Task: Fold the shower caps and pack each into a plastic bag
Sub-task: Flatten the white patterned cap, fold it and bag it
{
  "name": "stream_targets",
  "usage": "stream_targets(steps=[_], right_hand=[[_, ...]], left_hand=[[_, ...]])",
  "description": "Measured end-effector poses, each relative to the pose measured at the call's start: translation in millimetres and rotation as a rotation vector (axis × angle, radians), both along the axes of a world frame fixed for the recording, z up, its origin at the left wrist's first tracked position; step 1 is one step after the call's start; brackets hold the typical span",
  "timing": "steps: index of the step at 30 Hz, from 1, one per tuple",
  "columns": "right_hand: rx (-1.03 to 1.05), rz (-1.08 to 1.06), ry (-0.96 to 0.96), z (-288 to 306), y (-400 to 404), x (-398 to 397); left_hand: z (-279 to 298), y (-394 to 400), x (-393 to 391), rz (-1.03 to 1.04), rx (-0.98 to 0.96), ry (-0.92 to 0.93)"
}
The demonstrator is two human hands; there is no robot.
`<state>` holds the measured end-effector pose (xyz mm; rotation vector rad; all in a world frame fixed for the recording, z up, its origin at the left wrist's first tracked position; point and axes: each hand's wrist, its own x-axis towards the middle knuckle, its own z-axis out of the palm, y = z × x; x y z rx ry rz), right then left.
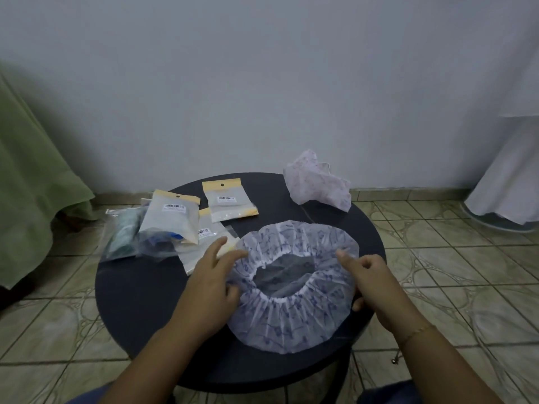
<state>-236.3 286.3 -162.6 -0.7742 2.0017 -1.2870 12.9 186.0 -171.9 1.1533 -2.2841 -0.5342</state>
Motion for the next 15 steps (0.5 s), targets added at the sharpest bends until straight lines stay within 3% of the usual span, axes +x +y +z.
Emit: stream_targets(steps=[3, 6, 11, 15], right_hand=[[0.057, 0.128, -0.012, -1, 3, 0], [0.039, 0.123, 0.044, -4, 3, -4], [0.051, 0.052, 0.320, -7, 2, -5], [0.223, -0.031, 0.346, -6, 1, -2]], left_hand=[[4, 5, -3, 0.021, 0.101, 0.055], [14, 8, -4, 0.078, 0.139, 0.113], [23, 12, -4, 0.199, 0.126, -0.042], [15, 9, -7, 0.133, 0.233, 0.172]])
